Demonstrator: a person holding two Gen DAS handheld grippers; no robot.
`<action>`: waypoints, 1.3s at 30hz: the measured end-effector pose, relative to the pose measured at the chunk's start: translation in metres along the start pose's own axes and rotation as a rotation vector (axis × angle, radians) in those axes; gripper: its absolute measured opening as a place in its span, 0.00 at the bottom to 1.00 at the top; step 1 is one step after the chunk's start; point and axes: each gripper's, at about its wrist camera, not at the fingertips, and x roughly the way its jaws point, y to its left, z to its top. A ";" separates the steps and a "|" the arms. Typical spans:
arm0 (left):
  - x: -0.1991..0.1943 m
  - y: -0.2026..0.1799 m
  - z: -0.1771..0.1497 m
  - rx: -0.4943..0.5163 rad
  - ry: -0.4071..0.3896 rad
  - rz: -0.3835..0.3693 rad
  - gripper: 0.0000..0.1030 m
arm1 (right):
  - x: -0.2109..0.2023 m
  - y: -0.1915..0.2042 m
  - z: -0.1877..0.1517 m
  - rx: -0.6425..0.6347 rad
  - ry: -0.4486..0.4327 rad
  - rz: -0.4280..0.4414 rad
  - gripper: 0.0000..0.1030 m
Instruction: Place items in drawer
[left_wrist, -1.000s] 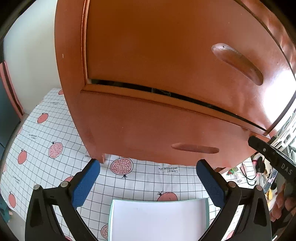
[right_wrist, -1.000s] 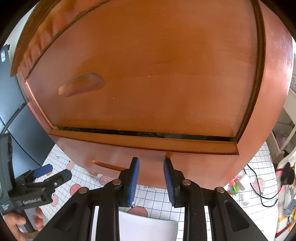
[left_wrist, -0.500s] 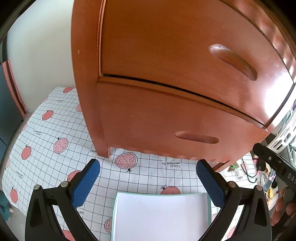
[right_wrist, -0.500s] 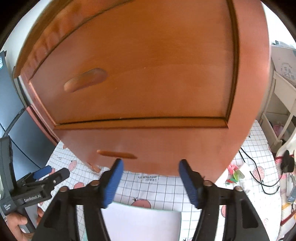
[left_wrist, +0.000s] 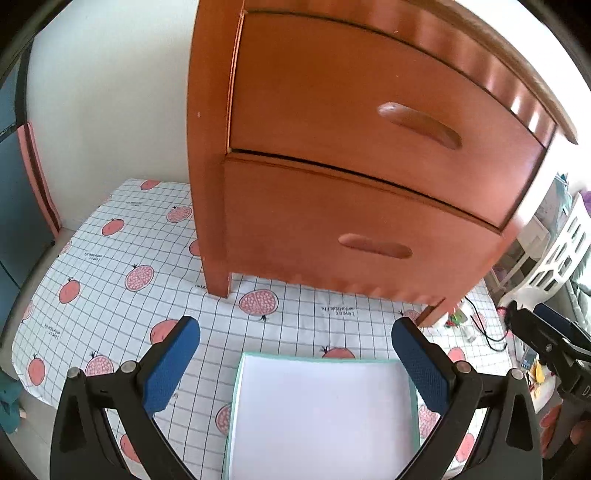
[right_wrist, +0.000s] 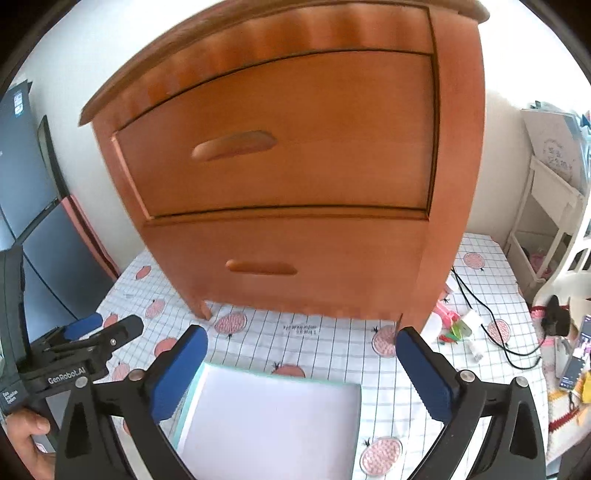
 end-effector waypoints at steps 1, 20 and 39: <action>-0.001 0.001 -0.007 0.004 0.003 -0.002 1.00 | -0.005 -0.002 -0.001 -0.004 0.001 -0.003 1.00; -0.019 0.050 -0.081 0.013 0.026 -0.012 1.00 | -0.031 0.009 -0.095 0.110 0.051 0.000 1.00; -0.005 0.031 -0.116 0.142 0.026 -0.015 1.00 | -0.002 0.002 -0.134 0.177 0.103 -0.044 1.00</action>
